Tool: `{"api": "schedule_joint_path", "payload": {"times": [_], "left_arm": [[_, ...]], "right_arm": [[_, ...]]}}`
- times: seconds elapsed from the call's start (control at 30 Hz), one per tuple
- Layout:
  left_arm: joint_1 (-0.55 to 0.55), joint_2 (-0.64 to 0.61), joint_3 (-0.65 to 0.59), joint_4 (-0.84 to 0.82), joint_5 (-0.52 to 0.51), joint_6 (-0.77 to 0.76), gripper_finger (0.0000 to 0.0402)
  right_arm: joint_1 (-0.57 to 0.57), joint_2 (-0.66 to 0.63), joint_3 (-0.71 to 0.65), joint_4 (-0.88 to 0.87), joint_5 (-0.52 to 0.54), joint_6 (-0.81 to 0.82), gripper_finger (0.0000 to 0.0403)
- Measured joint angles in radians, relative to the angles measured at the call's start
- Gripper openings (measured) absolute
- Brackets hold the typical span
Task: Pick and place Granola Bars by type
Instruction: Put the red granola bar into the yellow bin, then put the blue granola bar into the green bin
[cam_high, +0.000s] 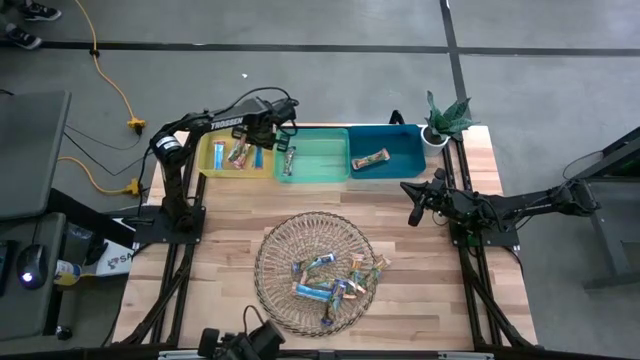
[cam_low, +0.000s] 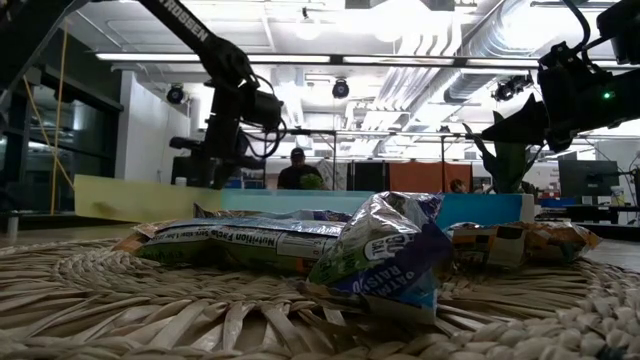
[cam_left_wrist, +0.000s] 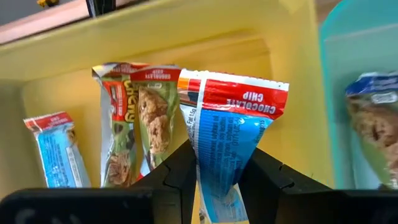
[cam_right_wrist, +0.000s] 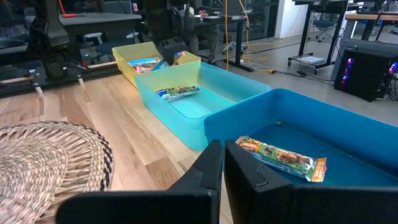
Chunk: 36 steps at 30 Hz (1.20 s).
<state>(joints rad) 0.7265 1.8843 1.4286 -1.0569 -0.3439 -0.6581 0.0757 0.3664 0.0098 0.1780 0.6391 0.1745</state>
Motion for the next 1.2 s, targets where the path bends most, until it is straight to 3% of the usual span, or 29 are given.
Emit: {"api": "schedule_joint_path", "payload": {"times": [0.33, 0.8, 1.07, 1.2], "left_arm": [[0.019, 0.000, -0.069, 0.048, 0.050, 0.073, 0.0109], [0.019, -0.012, -0.069, 0.088, 0.067, 0.112, 0.0210], [0.019, -0.161, -0.069, 0.185, 0.074, 0.158, 0.0217], [0.013, -0.269, -0.069, 0.252, 0.178, 0.245, 0.0217]], "right_arm": [[0.000, 0.000, 0.000, 0.000, 0.000, 0.000, 0.0000], [0.000, 0.000, 0.000, 0.000, 0.000, 0.000, 0.0000], [0.000, 0.000, 0.000, 0.000, 0.000, 0.000, 0.0000], [0.000, 0.000, 0.000, 0.000, 0.000, 0.000, 0.0000]]}}
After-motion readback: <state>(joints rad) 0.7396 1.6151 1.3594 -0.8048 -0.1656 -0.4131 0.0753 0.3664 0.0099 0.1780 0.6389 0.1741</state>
